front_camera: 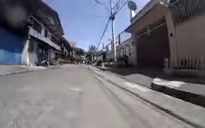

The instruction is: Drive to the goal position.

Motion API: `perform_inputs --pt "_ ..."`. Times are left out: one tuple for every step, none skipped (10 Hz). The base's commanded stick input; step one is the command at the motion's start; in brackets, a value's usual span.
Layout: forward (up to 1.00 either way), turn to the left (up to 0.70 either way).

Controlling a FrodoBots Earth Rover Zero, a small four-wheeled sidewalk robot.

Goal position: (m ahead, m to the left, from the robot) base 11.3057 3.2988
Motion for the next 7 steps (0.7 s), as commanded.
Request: perform_inputs --pt "1.0 0.0" --pt "1.0 0.0" --pt "1.0 0.0" --pt "1.0 0.0" --pt "1.0 0.0" --pt "1.0 0.0" --pt "1.0 0.0"
